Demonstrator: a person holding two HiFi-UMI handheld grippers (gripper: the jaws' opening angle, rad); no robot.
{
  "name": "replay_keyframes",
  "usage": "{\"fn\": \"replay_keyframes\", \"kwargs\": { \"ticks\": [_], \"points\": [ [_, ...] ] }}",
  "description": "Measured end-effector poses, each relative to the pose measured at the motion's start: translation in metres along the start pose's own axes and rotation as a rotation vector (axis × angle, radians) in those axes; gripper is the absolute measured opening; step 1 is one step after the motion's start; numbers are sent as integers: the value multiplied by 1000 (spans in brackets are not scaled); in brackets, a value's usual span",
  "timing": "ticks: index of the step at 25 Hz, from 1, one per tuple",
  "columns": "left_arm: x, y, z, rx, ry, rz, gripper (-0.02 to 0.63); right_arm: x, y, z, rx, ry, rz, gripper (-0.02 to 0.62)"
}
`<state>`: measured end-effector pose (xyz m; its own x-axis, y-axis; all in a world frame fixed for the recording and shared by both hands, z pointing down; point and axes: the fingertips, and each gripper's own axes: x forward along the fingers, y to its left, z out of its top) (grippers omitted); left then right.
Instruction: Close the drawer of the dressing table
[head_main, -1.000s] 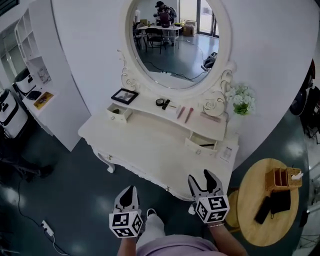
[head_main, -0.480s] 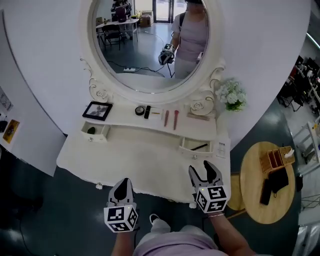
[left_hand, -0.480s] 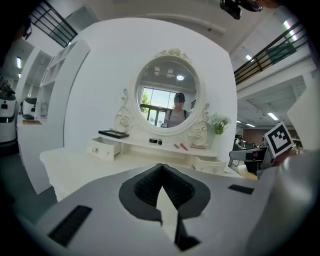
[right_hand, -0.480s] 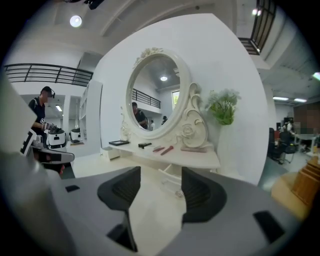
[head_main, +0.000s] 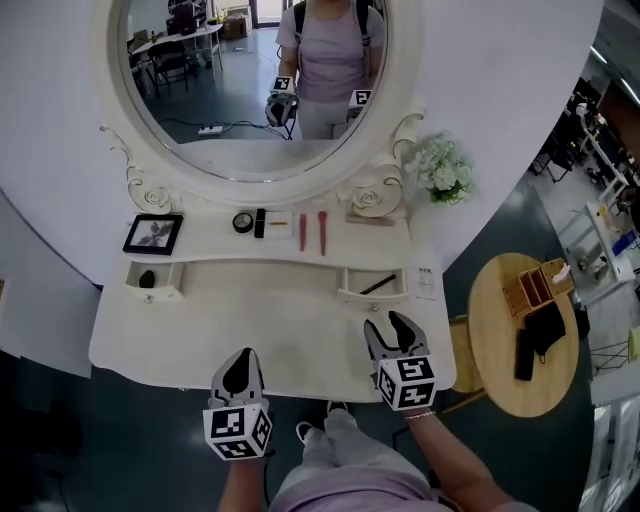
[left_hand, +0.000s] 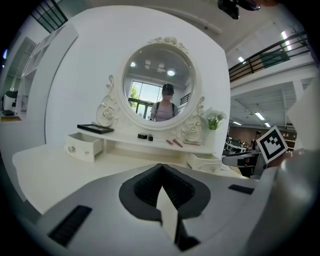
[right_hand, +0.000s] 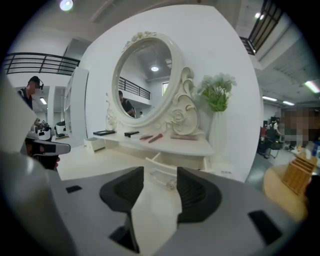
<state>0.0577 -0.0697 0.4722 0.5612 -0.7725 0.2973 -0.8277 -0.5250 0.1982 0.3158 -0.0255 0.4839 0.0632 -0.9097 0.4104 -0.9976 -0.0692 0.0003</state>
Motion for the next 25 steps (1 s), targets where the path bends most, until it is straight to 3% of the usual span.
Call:
{"fn": "replay_keyframes", "kwargs": {
  "ticks": [8,25],
  "points": [
    [22,-6,-3,11,24,-37,2,31,-12,-25,25,68,-50,193],
    [47,-3,-11,-4,63,-25,2,62,-25,-44,28,128,-87,130]
  ]
}}
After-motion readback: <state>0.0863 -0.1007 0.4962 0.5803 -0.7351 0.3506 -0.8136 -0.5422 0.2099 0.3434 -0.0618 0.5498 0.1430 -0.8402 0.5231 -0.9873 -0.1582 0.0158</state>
